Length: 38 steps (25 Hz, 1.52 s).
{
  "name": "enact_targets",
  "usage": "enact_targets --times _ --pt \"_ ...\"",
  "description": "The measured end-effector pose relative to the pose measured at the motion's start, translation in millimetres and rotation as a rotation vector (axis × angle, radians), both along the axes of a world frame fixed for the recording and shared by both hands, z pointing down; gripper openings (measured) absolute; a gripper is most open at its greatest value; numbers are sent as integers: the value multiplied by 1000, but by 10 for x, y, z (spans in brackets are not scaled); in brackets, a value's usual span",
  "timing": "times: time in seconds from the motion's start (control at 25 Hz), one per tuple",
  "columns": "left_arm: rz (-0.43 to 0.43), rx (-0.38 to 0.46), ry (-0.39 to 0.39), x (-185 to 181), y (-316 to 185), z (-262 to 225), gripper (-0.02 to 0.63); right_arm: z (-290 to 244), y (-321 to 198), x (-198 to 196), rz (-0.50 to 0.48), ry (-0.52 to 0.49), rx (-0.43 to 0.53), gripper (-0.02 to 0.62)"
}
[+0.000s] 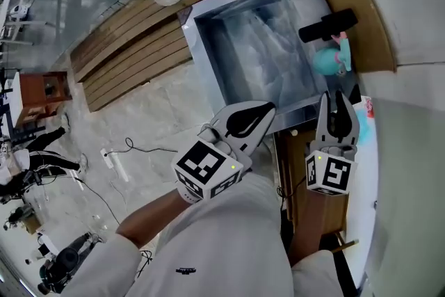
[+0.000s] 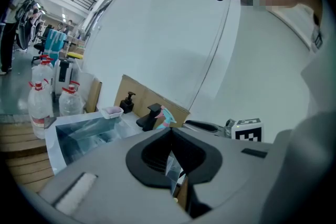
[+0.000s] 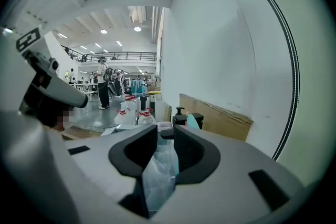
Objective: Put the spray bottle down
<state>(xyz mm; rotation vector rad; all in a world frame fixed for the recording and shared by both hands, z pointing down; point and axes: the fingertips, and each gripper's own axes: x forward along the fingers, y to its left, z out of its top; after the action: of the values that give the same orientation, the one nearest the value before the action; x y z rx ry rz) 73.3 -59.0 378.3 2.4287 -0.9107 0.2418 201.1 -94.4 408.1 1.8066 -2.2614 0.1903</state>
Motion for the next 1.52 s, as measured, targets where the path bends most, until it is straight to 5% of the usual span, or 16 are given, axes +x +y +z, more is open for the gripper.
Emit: enact_targets --times 0.6,1.52 --pt "-51 116 9 -354 297 -538 5 -794 568 -429 -87 -50 56 32" --pt "-96 168 15 -594 449 -728 5 -965 798 -619 -121 -24 84 9"
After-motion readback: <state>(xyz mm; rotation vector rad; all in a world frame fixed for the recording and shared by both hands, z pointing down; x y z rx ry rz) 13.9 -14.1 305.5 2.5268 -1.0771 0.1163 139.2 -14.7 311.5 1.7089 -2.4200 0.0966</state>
